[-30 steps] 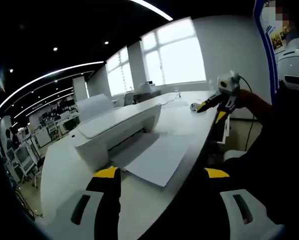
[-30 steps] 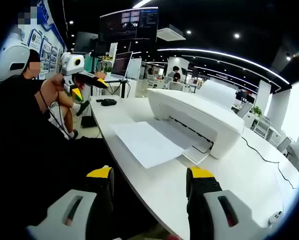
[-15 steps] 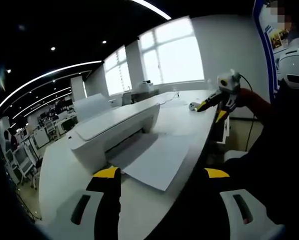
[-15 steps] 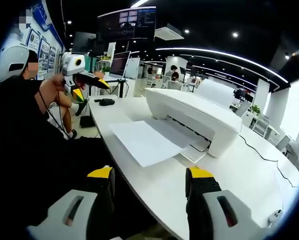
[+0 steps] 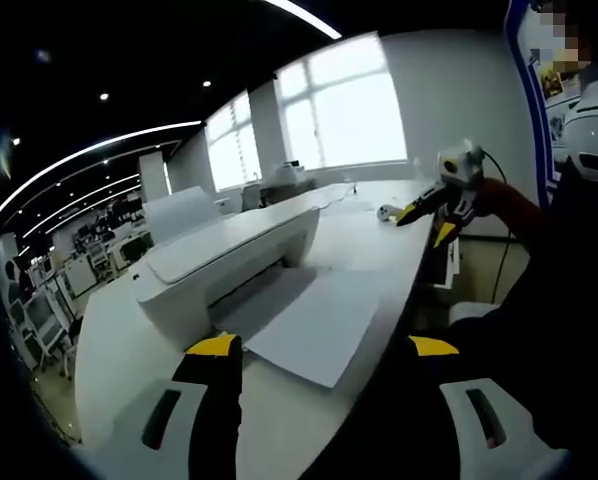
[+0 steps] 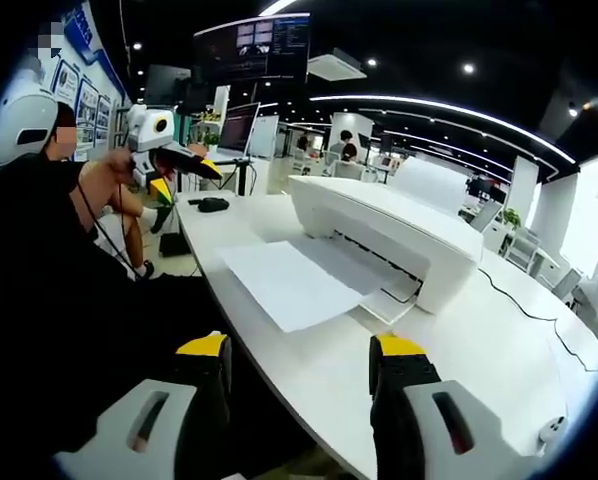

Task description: Remove the paper from the printer output slot and place it on top of the printer

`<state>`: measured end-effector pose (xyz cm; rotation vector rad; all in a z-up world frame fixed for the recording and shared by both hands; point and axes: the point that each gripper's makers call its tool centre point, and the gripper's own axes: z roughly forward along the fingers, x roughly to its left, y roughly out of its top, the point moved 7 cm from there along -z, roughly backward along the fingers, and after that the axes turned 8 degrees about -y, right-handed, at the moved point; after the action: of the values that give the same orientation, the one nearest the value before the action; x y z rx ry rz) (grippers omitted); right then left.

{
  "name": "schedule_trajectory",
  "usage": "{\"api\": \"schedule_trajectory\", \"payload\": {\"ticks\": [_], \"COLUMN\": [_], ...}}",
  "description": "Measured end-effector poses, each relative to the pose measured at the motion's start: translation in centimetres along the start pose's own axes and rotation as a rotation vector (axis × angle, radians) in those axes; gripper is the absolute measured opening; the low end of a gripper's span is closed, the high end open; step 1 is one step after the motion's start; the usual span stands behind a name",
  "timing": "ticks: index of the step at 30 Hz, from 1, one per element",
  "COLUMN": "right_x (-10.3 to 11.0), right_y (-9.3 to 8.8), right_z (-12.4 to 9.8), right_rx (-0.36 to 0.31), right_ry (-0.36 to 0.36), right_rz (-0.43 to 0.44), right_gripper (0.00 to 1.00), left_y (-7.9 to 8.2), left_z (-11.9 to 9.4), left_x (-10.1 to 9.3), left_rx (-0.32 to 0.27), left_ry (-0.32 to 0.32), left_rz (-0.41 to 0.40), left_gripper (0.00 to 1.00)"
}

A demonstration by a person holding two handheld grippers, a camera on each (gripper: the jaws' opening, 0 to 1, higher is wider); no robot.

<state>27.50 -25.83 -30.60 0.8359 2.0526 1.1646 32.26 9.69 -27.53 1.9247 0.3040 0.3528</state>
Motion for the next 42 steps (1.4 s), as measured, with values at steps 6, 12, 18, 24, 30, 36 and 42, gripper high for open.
{"api": "schedule_trajectory", "payload": {"ticks": [6,12,18,24,30,36,42], "right_x": [0.0,0.0,0.1,0.2,0.0,0.3,-0.1], "right_y": [0.2,0.5,1.0,1.0,1.1,1.0,1.0], "right_z": [0.0,-0.2,-0.3,-0.1,-0.2,-0.1,-0.2], "right_rx": [-0.017,-0.030,-0.043,-0.042,-0.057,-0.061,-0.070], "right_ry": [0.000,-0.005,-0.024,-0.033,-0.048,-0.022,-0.053], "right_rz": [0.020,0.042,0.028,-0.006,-0.035,-0.034,-0.065], "right_gripper": [0.51,0.42,0.35,0.26,0.20,0.19,0.19], "left_y": [-0.1,-0.2,0.1,0.2,0.3,0.8,0.9], "left_z": [0.2,0.4,0.5,0.8,1.1,1.3,1.6], "left_x": [0.2,0.4,0.6,0.6,0.7,0.8,0.8], "left_rx": [0.001,0.000,-0.001,-0.001,0.001,-0.005,-0.005], "left_ry": [-0.001,0.001,0.001,-0.005,-0.009,-0.011,-0.017], "left_rz": [-0.004,-0.008,-0.002,0.004,0.004,0.011,0.012], "left_gripper": [0.69,0.69,0.69,0.69,0.69,0.69,0.69]}}
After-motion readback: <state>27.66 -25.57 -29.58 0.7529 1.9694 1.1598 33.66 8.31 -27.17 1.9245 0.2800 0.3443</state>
